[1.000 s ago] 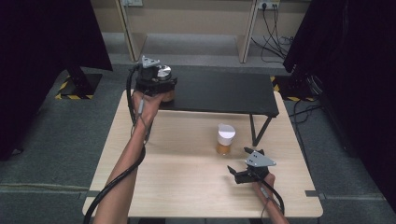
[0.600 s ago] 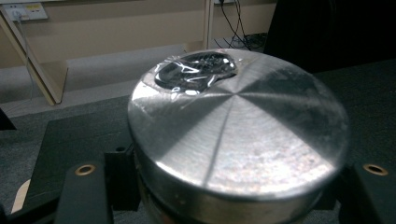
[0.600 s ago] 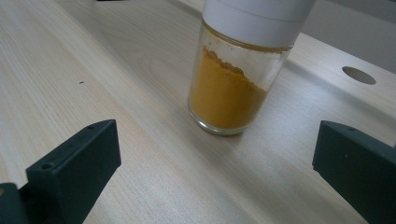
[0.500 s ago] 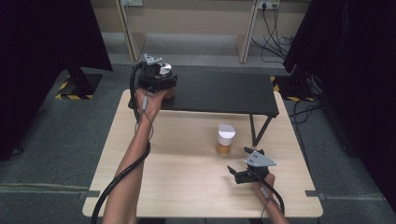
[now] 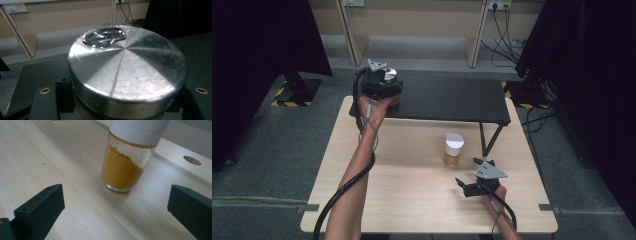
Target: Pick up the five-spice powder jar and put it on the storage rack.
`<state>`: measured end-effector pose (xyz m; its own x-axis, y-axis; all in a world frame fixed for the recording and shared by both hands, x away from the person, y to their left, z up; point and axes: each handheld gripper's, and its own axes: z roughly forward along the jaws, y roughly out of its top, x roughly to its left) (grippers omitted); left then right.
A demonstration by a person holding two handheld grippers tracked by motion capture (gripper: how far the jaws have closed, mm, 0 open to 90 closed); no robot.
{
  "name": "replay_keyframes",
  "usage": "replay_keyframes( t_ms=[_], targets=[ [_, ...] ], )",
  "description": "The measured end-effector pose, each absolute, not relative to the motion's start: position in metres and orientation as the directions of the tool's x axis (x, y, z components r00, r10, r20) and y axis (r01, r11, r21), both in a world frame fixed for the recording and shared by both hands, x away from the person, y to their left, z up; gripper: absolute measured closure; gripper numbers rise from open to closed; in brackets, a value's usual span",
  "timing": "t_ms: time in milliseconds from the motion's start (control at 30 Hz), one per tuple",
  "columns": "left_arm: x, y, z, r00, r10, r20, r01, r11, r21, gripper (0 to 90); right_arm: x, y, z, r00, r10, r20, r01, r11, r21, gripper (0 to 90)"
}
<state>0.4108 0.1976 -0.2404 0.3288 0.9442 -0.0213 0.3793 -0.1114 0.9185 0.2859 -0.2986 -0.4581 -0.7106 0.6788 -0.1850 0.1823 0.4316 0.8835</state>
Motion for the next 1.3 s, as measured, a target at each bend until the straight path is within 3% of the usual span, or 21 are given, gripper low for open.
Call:
replay_keyframes(
  t_ms=[67, 200, 300, 733, 1300],
  targets=[
    [0.412, 0.198, -0.238, 0.330, 0.944, -0.021, 0.388, -0.115, 0.914, 28.2, 0.286, -0.299, -0.458, -0.711, 0.679, -0.185, 0.182, 0.431, 0.884, 0.7],
    [0.414, 0.199, -0.236, 0.312, 0.949, -0.038, 0.413, -0.100, 0.905, 12.3, 0.286, -0.298, -0.458, -0.710, 0.679, -0.187, 0.182, 0.434, 0.882, 0.8],
    [0.414, 0.201, -0.237, 0.305, 0.951, -0.045, 0.420, -0.092, 0.903, 7.5, 0.286, -0.298, -0.458, -0.709, 0.680, -0.188, 0.182, 0.433, 0.883, 0.8],
    [0.405, 0.209, -0.234, 0.318, 0.947, -0.046, 0.405, -0.092, 0.910, 5.6, 0.285, -0.297, -0.458, -0.709, 0.678, -0.194, 0.179, 0.440, 0.880, 0.8],
    [0.364, 0.216, -0.240, 0.399, 0.916, -0.041, 0.334, -0.103, 0.937, 0.0, 0.285, -0.297, -0.458, -0.707, 0.679, -0.196, 0.180, 0.441, 0.879, 0.8]
  ],
)
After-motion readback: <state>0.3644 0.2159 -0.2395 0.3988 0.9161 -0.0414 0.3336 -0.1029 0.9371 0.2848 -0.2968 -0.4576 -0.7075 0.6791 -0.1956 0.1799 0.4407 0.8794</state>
